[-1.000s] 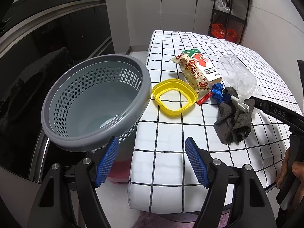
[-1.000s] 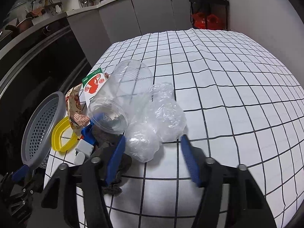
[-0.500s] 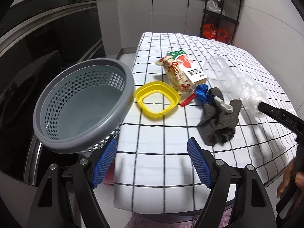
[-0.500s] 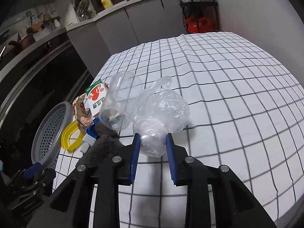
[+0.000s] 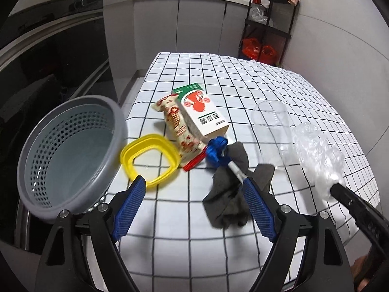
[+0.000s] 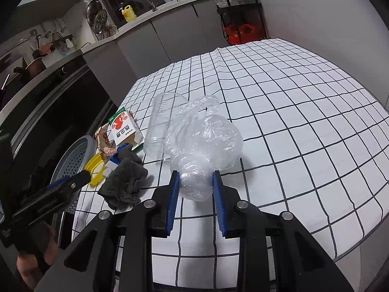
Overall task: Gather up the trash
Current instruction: 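Grasp the blue-and-white plastic clip with the left tool while the right tool holds the bag, then carry the bag and clip over the wastebasket with both tools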
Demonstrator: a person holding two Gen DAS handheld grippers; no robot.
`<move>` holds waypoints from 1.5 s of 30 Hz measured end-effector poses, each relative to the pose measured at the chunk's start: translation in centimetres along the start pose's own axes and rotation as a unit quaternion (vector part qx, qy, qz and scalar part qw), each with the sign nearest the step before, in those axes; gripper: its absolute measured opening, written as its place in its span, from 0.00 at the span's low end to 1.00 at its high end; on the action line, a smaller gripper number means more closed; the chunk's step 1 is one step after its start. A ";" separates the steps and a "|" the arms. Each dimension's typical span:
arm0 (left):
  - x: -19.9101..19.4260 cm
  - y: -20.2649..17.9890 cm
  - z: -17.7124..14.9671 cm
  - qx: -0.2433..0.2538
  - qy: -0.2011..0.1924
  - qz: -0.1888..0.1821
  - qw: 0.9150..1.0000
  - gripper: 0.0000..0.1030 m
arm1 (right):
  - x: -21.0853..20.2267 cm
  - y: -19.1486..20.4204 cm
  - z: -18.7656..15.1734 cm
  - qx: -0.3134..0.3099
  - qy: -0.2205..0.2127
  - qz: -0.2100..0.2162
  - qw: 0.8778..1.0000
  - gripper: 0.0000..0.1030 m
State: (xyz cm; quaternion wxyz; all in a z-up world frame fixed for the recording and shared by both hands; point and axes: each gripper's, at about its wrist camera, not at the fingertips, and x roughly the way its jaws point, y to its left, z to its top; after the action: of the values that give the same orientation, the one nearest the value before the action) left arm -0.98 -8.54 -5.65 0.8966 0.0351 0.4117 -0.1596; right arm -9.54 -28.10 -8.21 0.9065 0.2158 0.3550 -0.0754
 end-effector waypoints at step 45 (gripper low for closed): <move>-5.4 2.7 4.2 -0.014 -0.049 -0.056 0.997 0.08 | -4.1 2.4 1.0 -0.018 -0.037 0.012 0.999 0.26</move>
State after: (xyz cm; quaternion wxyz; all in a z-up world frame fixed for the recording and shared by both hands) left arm -0.39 -5.44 0.93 0.9057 -0.0089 0.3707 -0.2053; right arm -11.28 -26.47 -4.02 0.9235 0.2005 0.3202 -0.0663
